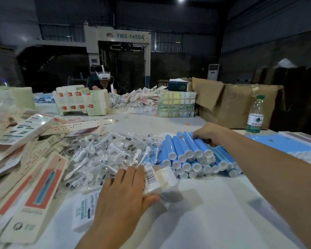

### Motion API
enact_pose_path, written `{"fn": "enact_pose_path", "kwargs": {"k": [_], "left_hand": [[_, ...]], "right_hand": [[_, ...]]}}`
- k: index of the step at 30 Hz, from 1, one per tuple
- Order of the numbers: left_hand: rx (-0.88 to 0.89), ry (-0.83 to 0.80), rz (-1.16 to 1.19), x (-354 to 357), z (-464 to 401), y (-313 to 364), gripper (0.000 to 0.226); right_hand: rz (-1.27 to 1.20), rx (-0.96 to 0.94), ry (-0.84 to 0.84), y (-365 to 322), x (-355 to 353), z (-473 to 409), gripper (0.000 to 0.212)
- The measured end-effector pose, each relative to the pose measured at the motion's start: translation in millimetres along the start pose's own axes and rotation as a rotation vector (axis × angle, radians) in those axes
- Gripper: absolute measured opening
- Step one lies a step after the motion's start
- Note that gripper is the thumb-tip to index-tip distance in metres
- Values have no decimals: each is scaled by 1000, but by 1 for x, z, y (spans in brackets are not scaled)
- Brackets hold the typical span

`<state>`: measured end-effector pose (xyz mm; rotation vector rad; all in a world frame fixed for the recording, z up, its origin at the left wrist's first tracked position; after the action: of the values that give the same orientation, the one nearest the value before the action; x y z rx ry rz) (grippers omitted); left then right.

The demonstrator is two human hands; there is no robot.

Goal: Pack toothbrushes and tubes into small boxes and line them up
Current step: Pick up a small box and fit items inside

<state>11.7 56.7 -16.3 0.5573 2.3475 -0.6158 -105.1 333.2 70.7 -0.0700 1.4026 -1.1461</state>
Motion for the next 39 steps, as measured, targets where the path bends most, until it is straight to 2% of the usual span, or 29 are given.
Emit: {"fn": "enact_pose_path", "kwargs": {"k": [5, 8, 10, 11, 15, 19, 22, 26, 29, 30, 32, 36, 39], "left_hand": [[-23, -34, 12, -2, 3, 5, 72], [-39, -66, 19, -6, 0, 7, 72], [-39, -81, 20, -10, -2, 8, 70], [-36, -84, 30, -12, -2, 9, 70], [-23, -131, 95, -16, -3, 15, 66], [-58, -279, 170, -18, -2, 21, 82], [-69, -299, 166, -15, 1, 22, 89], [-65, -297, 128, -13, 1, 20, 92], [-108, -277, 163, -14, -1, 17, 93], [-116, -268, 165, -14, -1, 14, 90], [-127, -272, 151, -14, -1, 6, 85], [-192, -283, 95, -18, 2, -12, 87], [-207, -288, 61, -18, 2, -17, 81]], "right_hand": [[-57, -87, 58, 9, -10, 20, 26], [-298, -233, 100, 10, -32, 43, 13], [-537, -320, 56, 17, -38, 65, 47], [-659, -366, 26, 23, -35, 77, 57], [-936, -513, 33, 55, 10, 119, 49], [-1016, -520, 55, 79, 54, 134, 51], [-1073, -536, 84, 86, 67, 139, 53], [-1036, -549, 110, 87, 77, 147, 53], [-875, -628, 85, 88, 91, 157, 16], [-806, -657, 72, 88, 94, 160, 13], [-737, -690, 62, 89, 95, 160, 26], [-680, -623, 39, 94, 89, 150, 29], [-305, -665, 28, 99, 102, 145, 17]]}}
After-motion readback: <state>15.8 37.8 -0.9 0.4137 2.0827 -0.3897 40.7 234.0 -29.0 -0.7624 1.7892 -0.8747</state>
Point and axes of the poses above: each hand's wrist, its own z-axis away from the middle knuckle, its own x-axis out of the palm, y = z × x, the point moved 1 cm from there along -z, towards the middle knuckle, and after that the axes turned 11 degrees about x, right-handed, at the moved point
